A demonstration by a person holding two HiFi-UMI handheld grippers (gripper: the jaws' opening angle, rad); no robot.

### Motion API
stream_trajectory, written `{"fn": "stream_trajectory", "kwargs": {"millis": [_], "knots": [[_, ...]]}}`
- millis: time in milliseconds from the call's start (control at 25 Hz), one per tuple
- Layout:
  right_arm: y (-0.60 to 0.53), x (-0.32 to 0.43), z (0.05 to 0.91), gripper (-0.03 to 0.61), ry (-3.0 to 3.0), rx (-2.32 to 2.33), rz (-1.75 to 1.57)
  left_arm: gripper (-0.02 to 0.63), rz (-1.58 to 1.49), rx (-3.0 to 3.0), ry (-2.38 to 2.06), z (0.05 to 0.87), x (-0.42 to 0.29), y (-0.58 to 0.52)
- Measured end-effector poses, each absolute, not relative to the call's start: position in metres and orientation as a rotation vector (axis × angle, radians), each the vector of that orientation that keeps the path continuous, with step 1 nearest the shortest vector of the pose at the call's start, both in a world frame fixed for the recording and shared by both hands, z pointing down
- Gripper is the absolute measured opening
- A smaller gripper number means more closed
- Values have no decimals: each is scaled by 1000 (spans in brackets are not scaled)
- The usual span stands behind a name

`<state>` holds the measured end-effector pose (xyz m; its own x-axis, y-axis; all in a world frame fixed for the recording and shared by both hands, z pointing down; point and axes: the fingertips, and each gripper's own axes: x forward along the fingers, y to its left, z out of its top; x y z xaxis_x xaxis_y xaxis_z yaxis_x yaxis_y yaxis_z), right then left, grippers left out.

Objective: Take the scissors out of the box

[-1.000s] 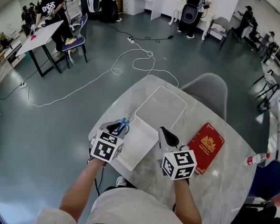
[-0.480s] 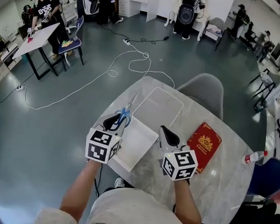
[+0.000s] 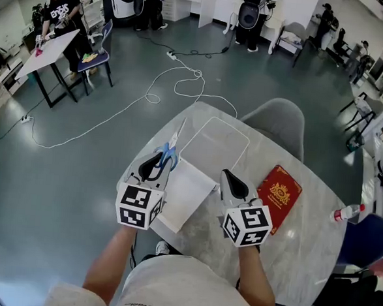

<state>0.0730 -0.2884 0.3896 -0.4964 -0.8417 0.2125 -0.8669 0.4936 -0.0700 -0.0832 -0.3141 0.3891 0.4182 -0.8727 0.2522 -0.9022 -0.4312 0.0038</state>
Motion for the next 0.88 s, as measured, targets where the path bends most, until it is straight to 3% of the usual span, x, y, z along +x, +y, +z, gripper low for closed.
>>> {"fn": "stream_trajectory", "kwargs": {"millis": [880], "knots": [[-290, 78, 395, 5, -2560, 1505, 230, 81, 278, 2510, -1600, 402, -85, -310]]}}
